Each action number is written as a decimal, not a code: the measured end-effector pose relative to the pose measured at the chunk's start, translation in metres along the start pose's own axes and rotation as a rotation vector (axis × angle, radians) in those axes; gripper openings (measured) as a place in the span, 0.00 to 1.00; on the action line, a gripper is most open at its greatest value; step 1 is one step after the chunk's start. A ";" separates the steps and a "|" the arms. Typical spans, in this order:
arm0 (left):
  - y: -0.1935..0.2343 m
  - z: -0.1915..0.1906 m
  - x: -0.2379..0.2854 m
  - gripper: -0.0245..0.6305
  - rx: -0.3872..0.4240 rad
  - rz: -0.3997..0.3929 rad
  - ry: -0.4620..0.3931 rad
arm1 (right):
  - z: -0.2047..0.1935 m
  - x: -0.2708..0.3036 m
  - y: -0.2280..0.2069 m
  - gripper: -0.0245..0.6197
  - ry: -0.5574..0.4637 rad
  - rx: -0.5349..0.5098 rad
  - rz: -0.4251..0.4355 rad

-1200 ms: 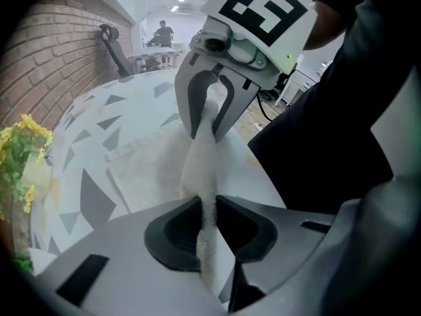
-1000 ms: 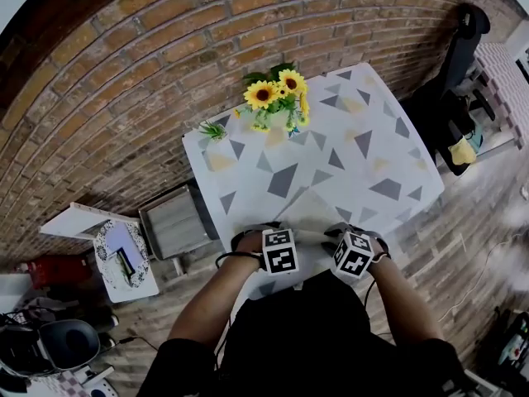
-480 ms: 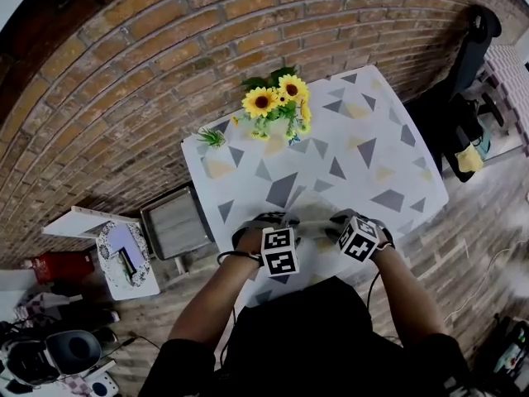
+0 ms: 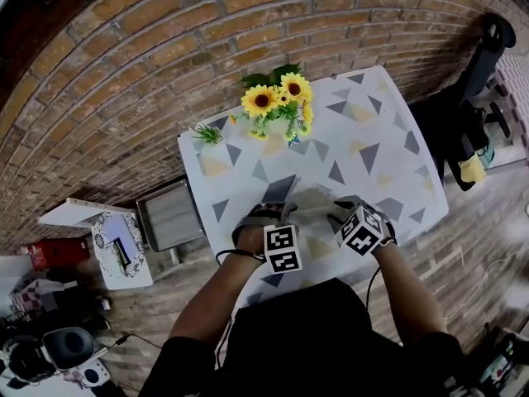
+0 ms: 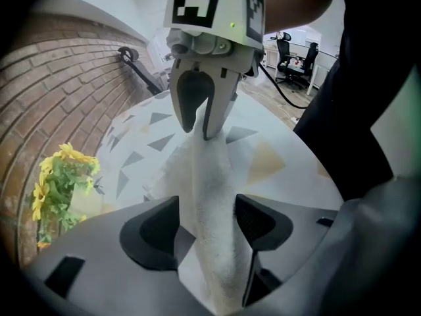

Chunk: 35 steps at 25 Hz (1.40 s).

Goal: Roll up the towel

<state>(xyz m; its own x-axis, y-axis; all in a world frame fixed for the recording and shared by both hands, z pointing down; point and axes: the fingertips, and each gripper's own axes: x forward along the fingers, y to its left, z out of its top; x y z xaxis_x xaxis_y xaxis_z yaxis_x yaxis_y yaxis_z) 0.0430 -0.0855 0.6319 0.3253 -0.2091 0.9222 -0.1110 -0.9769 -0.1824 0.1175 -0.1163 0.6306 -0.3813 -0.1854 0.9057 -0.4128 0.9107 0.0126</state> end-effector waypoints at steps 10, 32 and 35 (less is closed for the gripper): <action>0.045 -0.009 -0.006 0.47 -0.156 0.095 -0.010 | 0.018 0.011 0.031 0.41 -0.011 -0.285 0.056; 0.090 -0.032 -0.003 0.43 -0.359 0.181 -0.005 | 0.073 0.001 -0.045 0.32 -0.123 -0.277 -0.110; 0.104 -0.035 -0.006 0.41 -0.377 0.215 0.000 | 0.069 0.000 -0.037 0.33 -0.128 -0.292 -0.076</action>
<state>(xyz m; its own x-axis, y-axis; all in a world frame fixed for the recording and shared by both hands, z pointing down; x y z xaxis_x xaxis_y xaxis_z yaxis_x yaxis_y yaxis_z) -0.0031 -0.1848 0.6195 0.2569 -0.4063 0.8769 -0.5119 -0.8268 -0.2331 0.0753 -0.1758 0.6009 -0.4672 -0.2854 0.8369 -0.1968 0.9563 0.2162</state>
